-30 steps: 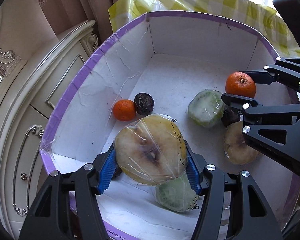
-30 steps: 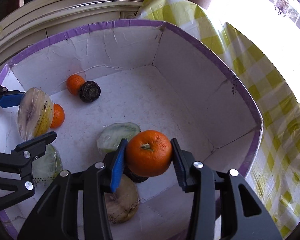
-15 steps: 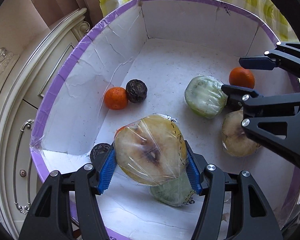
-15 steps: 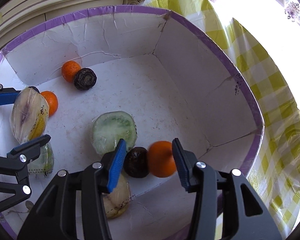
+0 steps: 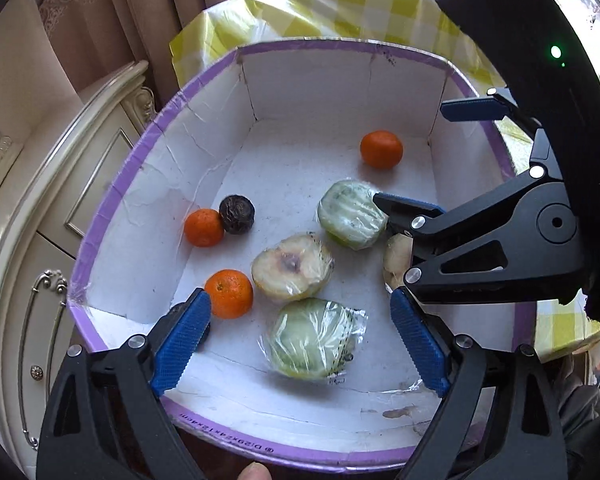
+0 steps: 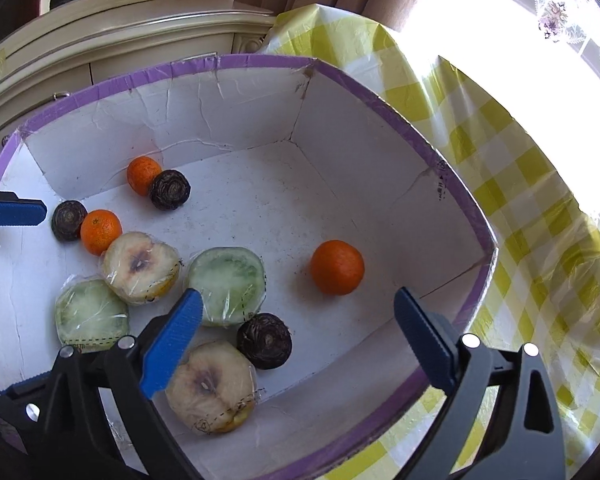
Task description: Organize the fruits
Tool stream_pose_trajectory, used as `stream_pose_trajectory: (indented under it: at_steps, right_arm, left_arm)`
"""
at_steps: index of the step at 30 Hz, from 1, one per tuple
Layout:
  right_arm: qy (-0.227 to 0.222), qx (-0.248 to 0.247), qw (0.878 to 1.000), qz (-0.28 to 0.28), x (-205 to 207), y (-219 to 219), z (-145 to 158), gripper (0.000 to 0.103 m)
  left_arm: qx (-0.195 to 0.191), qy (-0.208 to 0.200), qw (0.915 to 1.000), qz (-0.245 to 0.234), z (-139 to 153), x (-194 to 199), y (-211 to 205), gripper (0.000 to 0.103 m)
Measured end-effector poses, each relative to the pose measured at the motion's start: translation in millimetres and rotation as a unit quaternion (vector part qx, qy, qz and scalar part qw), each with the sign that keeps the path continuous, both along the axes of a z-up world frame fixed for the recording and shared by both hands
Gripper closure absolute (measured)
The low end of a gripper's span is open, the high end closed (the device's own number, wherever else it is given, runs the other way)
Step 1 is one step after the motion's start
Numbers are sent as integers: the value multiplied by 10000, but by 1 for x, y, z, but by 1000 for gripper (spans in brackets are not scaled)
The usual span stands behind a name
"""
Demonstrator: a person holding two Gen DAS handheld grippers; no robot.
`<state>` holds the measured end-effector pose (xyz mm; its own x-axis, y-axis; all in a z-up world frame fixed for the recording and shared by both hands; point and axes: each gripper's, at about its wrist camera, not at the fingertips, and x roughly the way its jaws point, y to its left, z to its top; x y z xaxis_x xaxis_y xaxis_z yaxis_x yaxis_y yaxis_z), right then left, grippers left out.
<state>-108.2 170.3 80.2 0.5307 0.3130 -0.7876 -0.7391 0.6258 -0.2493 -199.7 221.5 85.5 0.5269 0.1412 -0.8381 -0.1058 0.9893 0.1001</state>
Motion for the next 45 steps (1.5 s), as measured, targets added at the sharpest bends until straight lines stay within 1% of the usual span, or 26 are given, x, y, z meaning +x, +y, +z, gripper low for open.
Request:
stream_pose_trajectory:
  at_steps: [2, 4, 6, 8, 9, 11, 14, 17, 19, 21, 23, 26, 29, 32, 37, 41, 44, 45]
  right_arm:
    - [21, 275, 9996, -100, 2, -8, 10, 2]
    - [35, 553, 9982, -244, 6, -16, 22, 2]
    - [164, 769, 9959, -442, 11, -22, 33, 2]
    - [348, 911, 9935, -591, 17, -26, 42, 2]
    - [439, 954, 9923, -651, 20, -27, 46, 2]
    - [625, 1018, 9900, -752, 24, -27, 50, 2]
    - [803, 1155, 9867, -812, 29, -26, 49, 2]
    - [968, 1151, 9843, -928, 36, -22, 40, 2]
    - [1055, 1063, 9835, -1015, 41, -17, 33, 2]
    - [1121, 940, 9835, -1062, 46, -13, 25, 2]
    - [1005, 833, 9856, -1077, 46, -8, 21, 2]
    - [1033, 681, 9864, -1084, 49, 0, 15, 2]
    - [1003, 481, 9882, -1057, 51, 7, 12, 2]
    - [844, 287, 9908, -1018, 50, 13, 14, 2]
    - [863, 85, 9908, -1041, 56, 10, 9, 2]
    - [1047, 184, 9881, -1115, 62, 7, 8, 2]
    - [937, 77, 9891, -1134, 60, 9, 7, 2]
    - [899, 40, 9894, -1140, 59, 9, 7, 2]
  left_arm:
    - [18, -288, 9996, 78, 14, -6, 1, 15]
    - [34, -615, 9978, 227, 29, -12, 5, 15]
    - [84, -922, 9946, 459, 45, -18, 8, 15]
    - [243, -1101, 9905, 791, 57, -21, 11, 15]
    - [318, -1109, 9889, 937, 62, -19, 14, 14]
    - [337, -1050, 9877, 1108, 66, -18, 19, 14]
    - [27, -881, 9903, 1072, 62, -14, 24, 14]
    - [-252, -503, 9928, 1059, 45, -6, 27, 14]
    - [-350, -322, 9929, 1089, 33, -2, 29, 14]
    - [-365, -237, 9927, 1128, 23, 0, 28, 14]
    - [-394, -151, 9926, 1140, 16, 2, 29, 14]
    - [-453, -25, 9923, 1148, 8, 4, 32, 14]
    - [-452, 46, 9921, 1166, 4, 4, 36, 14]
    - [-473, 158, 9919, 1165, 0, 5, 39, 14]
    - [-377, 308, 9926, 1110, -5, 10, 34, 14]
    - [-302, 492, 9925, 1076, -13, 17, 29, 14]
    - [-123, 559, 9928, 1048, -16, 18, 28, 14]
    - [-120, 553, 9930, 1039, -16, 18, 28, 14]
